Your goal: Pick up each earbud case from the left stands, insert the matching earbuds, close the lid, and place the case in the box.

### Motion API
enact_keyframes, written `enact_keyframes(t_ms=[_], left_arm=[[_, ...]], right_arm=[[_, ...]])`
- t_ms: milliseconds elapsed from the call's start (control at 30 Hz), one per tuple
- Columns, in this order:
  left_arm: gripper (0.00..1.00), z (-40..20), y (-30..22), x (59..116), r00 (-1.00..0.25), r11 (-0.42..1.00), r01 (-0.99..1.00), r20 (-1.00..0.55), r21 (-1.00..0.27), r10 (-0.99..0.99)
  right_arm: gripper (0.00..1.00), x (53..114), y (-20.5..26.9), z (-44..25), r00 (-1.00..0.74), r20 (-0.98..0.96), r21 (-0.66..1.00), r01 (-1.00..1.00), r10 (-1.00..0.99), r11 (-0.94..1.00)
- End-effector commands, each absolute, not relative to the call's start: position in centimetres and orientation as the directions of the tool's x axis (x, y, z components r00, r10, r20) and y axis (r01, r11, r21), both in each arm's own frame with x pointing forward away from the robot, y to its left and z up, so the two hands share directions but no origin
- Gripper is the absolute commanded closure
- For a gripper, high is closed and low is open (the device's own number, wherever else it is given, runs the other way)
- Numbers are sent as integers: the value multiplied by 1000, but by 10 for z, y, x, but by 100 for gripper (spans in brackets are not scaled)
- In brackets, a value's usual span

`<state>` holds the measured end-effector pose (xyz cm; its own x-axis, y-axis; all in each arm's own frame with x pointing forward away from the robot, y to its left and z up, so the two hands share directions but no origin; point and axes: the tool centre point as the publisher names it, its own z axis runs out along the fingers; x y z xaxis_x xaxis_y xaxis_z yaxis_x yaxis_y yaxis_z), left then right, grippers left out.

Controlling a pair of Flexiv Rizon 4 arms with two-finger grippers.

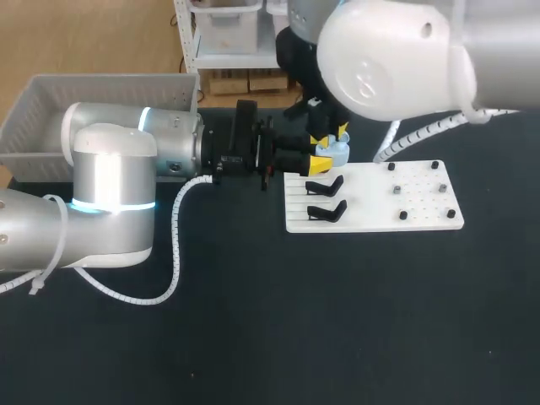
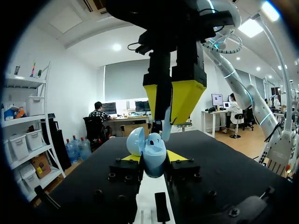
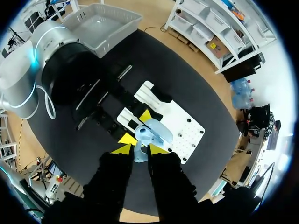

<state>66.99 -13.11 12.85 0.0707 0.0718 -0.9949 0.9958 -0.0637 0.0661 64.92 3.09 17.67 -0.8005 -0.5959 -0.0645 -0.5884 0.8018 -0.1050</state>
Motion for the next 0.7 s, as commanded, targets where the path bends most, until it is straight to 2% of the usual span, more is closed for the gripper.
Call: enact_keyframes(t_ms=[33, 700], left_arm=[[100, 128, -131, 670, 71, -63, 996, -995, 66, 73], [100, 128, -131, 670, 71, -63, 996, -995, 66, 73]], right_arm=[[100, 651, 33, 176, -801, -57, -108, -589, -596, 801], [100, 657, 33, 169, -814, -44, -111, -573, -580, 812]])
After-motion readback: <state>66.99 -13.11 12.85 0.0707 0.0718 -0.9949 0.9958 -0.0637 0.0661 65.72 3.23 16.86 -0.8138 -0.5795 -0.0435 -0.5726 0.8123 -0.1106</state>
